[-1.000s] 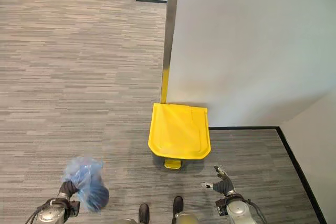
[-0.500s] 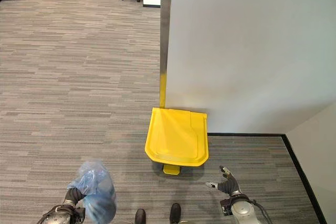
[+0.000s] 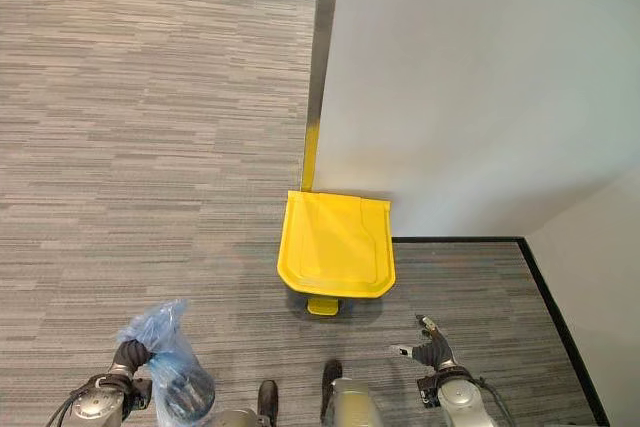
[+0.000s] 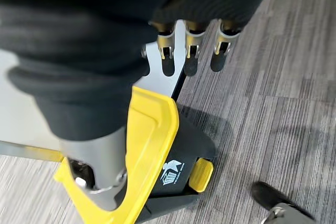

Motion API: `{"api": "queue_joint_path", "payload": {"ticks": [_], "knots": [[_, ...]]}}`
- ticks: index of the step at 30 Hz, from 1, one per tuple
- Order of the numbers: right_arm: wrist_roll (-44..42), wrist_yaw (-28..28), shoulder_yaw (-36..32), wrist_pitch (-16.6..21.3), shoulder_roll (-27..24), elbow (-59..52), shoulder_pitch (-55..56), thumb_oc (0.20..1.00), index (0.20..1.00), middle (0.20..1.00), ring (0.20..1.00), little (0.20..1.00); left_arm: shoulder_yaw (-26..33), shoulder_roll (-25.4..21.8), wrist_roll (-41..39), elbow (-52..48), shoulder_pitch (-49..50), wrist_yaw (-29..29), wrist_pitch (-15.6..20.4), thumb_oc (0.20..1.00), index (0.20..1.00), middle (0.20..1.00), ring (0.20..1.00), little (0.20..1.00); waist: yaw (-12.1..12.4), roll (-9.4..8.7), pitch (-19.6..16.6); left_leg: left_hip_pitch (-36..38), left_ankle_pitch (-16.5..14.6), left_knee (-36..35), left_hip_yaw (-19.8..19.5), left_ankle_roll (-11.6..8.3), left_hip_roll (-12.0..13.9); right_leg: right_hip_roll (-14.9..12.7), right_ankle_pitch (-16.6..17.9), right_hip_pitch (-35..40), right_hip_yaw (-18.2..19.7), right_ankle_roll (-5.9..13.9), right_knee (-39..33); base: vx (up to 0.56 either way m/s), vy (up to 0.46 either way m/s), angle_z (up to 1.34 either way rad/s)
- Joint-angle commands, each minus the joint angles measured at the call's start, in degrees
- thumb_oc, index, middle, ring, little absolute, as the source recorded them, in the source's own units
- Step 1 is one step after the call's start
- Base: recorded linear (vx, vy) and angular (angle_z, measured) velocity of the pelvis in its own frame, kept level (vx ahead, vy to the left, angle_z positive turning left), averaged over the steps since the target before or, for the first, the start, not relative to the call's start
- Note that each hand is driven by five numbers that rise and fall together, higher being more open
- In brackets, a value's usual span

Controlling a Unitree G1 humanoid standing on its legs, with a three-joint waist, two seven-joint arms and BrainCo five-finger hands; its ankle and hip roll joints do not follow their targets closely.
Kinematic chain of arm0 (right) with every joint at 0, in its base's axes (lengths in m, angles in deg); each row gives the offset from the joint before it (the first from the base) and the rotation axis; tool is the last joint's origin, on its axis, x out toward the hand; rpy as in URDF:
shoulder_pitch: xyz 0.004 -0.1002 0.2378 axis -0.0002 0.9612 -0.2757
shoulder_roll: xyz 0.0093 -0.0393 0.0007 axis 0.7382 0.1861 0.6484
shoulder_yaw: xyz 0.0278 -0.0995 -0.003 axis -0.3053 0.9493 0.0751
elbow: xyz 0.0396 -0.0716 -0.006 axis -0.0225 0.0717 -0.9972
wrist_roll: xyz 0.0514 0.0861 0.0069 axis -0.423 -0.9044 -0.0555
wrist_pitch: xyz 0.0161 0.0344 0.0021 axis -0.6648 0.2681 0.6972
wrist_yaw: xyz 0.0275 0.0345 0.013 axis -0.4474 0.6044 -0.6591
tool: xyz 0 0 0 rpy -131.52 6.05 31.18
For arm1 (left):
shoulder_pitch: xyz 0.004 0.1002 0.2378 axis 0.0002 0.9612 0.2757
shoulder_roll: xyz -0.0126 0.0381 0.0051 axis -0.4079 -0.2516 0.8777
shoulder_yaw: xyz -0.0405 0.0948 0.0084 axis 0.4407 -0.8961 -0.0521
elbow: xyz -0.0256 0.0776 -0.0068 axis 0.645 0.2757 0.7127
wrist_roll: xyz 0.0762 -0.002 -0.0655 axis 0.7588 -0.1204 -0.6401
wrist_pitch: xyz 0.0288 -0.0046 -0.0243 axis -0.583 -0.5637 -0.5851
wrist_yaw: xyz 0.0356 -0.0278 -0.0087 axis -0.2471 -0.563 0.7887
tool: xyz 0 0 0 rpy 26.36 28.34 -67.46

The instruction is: Gather garbage on tea table into small bin, then transfer packed bag to large trash can.

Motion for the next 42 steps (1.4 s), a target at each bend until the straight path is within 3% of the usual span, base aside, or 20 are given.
{"api": "queue_joint_path", "payload": {"ticks": [1, 3, 5, 7, 12, 20, 24, 34, 42], "knots": [[-0.44, -1.66, -0.92, 1.14, -1.66, -1.12, -1.77, 1.000, 1.000, 1.000, 1.000, 1.000, 2.08, -2.03, 0.19, -2.98, -1.38, 0.92, 2.93, 0.200, 0.200, 0.200, 0.200, 0.200, -1.49, 0.36, 0.01, 4.72, -11.11, 4.73, -4.84, -2.78, -1.88, 0.75, 3.87, 2.09, -2.79, 2.11, -9.66, 0.17, 0.026, 0.17], [-0.90, -1.99, -1.53, 1.11, -1.76, -0.74, -1.58, 1.000, 1.000, 1.000, 1.000, 1.000, 2.12, -1.72, -0.13, -2.87, -1.77, 1.08, 3.24, 0.200, 0.200, 0.200, 0.200, 0.200, -2.20, 0.34, 0.42, 5.64, -12.29, 5.81, -6.00, -2.84, -2.76, 1.32, 4.53, 0.78, -3.21, 2.63, -12.01, 0.25, 0.018, 0.30], [-1.72, -2.68, -2.99, 1.36, -2.13, -0.18, -0.93, 1.000, 1.000, 1.000, 1.000, 1.000, 2.20, -1.36, 0.27, -2.72, -2.33, 1.23, 3.63, 0.200, 0.200, 0.200, 0.200, 0.200, -3.30, 0.26, 0.45, 7.13, -14.38, 7.48, -8.74, -3.09, -4.21, 1.98, 5.91, -0.85, -1.01, 3.06, -12.98, 0.38, -0.025, 0.37], [-2.94, -2.93, -4.46, 1.60, -2.47, -0.03, 0.03, 1.000, 1.000, 1.000, 1.000, 1.000, 1.82, -1.35, 0.63, -2.96, -2.19, 0.85, 3.80, 0.200, 0.200, 0.200, 0.200, 0.200, -3.73, -0.27, -0.26, 7.73, -16.32, 8.90, -10.58, -3.42, -5.05, 1.69, 7.13, 0.66, 0.22, 2.30, -14.53, 0.26, -0.064, 0.95], [-5.00, -3.56, -5.55, 2.20, -3.58, 0.86, -0.52, 1.000, 1.000, 1.000, 1.000, 1.000, 1.67, -1.27, 0.13, -2.14, -2.70, 0.58, 3.73, 0.200, 0.200, 0.200, 0.200, 0.200, -4.53, 0.13, -1.26, 6.83, -18.57, 12.40, -11.52, -4.36, -3.06, 1.53, 7.82, 0.14, 0.40, 1.07, -11.33, 0.18, -0.104, 0.63], [-5.48, -2.44, -2.94, 2.35, -3.52, 0.39, -2.29, 1.000, 1.000, 1.000, 1.000, 1.000, 0.38, -1.31, -0.13, -1.59, -4.28, 0.33, 3.98, 0.200, 0.200, 0.200, 0.200, 0.200, -4.83, 1.24, -1.94, 7.97, -17.34, 7.53, -10.94, -4.10, -1.90, 2.99, 7.97, -1.77, 0.44, 1.24, -10.87, 0.02, -0.012, -0.02], [-3.71, -0.06, 2.55, 2.94, -2.55, -3.98, -5.87, 1.000, 1.000, 1.000, 1.000, 1.000, -1.81, -0.85, 1.91, -2.95, -4.18, -1.37, 4.36, 0.200, 0.200, 0.200, 0.200, 0.200, -4.15, 1.76, -2.02, 9.01, -17.14, 5.39, -10.40, -3.11, -2.75, 2.66, 9.37, -2.27, 0.92, 1.83, -11.94, -0.02, 0.029, -0.22], [-6.13, 1.03, 6.77, 3.68, -0.51, -5.10, -10.87, 1.000, 1.000, 1.000, 1.000, 1.000, -4.31, -0.53, 1.92, -3.35, -5.27, -1.65, 5.10, 0.200, 0.200, 0.200, 0.200, 0.200, -2.88, 2.06, -1.07, 9.03, -17.28, 5.51, -10.38, -2.46, -3.90, 1.64, 10.51, -2.17, 0.76, 1.90, -13.11, -0.01, 0.009, 0.01], [-6.48, 0.30, 14.66, 3.92, -0.25, -4.69, -25.64, 1.000, 1.000, 1.000, 1.000, 1.000, -9.79, -1.89, 0.62, -4.85, -10.87, -1.23, 6.69, 0.200, 0.200, 0.200, 0.200, 0.200, -0.57, 1.86, 1.12, 6.51, -17.49, 7.44, -10.50, -2.45, -4.50, 0.80, 11.04, -3.38, -0.38, 1.72, -13.27, -0.02, -0.018, 0.03]]}}
